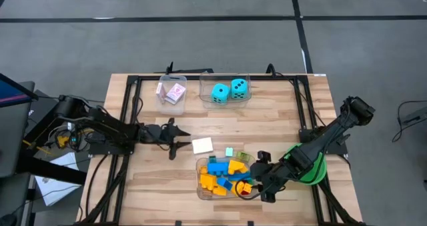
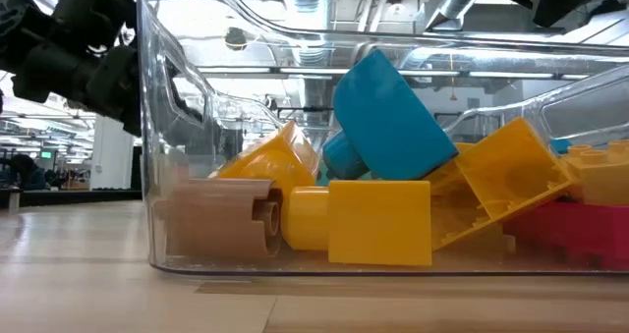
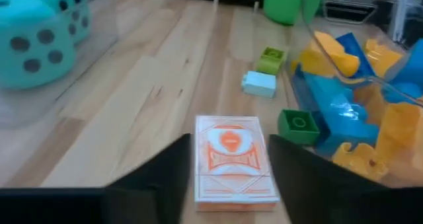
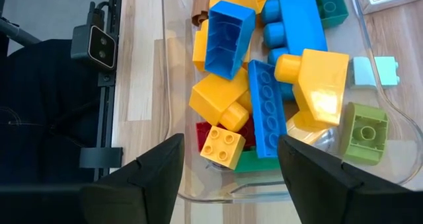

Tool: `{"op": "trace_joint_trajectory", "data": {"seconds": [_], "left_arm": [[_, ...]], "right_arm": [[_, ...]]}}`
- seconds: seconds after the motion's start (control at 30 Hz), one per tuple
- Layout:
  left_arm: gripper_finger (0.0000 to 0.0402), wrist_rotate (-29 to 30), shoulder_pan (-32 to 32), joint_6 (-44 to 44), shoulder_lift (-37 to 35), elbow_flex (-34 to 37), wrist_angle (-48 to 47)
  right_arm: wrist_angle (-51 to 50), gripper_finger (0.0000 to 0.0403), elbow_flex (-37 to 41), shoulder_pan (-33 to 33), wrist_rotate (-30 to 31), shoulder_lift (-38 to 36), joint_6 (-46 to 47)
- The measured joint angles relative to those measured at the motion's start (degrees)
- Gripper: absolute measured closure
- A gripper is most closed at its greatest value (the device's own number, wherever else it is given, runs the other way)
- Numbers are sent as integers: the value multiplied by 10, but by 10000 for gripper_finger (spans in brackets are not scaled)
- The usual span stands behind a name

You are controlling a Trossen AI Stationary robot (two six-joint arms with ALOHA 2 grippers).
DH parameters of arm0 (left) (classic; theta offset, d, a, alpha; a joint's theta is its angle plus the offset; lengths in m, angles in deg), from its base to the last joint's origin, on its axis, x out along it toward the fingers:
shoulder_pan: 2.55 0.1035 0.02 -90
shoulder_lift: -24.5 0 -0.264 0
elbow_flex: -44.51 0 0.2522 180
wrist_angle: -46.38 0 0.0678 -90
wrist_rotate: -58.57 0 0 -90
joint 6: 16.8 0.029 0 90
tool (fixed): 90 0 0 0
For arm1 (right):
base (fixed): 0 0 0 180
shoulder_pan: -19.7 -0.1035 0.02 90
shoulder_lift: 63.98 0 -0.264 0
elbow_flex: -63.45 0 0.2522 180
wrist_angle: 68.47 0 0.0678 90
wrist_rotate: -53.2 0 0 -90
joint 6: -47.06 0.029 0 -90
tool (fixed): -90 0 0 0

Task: Pick & Place Toys
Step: Put the orange deck of cards box into the white bin

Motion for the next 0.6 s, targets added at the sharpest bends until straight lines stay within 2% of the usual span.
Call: {"op": "trace_joint_trajectory", "data": {"seconds": [0.17,0.3,0.37,0.47,0.6], "left_arm": [[93,1,-8,-6,36,-1,19],[18,1,-18,-17,108,-7,44],[8,2,-25,1,153,-24,71],[18,15,-33,37,212,-56,104],[14,19,-31,59,273,-95,103]], "right_arm": [[0,168,0,4,0,0,0],[0,168,0,8,0,0,0],[0,168,0,8,0,0,0],[0,168,0,8,0,0,0],[0,168,0,6,0,0,0]]}}
